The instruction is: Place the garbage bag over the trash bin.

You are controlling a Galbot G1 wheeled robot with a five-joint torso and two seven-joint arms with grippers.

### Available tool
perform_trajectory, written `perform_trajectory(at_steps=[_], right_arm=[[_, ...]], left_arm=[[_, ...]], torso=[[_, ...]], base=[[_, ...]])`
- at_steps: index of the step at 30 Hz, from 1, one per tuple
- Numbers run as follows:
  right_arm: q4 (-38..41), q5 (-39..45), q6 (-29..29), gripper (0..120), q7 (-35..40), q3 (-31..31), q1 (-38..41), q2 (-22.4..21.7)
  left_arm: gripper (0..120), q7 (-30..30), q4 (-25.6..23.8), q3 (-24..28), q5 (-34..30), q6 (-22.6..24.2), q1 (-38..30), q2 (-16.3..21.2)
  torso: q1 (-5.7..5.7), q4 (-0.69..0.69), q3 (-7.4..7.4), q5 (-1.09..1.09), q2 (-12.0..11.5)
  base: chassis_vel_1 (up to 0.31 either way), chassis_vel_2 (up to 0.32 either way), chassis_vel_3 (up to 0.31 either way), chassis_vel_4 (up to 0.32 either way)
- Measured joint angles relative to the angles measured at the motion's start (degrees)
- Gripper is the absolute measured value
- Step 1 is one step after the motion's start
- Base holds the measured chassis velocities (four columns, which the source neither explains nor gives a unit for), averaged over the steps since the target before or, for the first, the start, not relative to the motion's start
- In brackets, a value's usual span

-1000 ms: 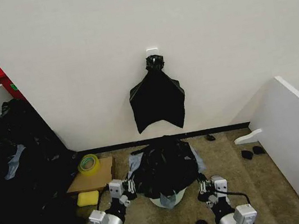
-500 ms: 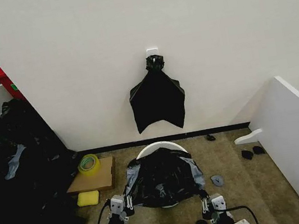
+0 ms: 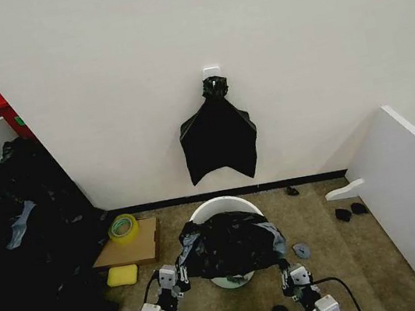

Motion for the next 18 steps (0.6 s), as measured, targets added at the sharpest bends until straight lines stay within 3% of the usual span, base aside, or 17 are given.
perform_trajectory(at_steps=[9,18], right_arm=[[-6.03,-7.04,4.38,0,-3.13,1.68,2.28,1.56],[-3.38,-0.62,7.08,0,-9.26,1.79,0.77,0.51]], left_arm=[[0,-1.26,1.13,-0.99,-0.92,1.63,-1.65,-0.13],[3,-3.46,0.22,-2.14,-2.04,2.30,-0.72,0.09]], torso=[[0.00,0.00,0.00,0.01,0.00],[0.00,0.00,0.00,0.00,0.00]], base=[[0.000,0.000,0.000,0.000],[0.000,0.000,0.000,0.000]])
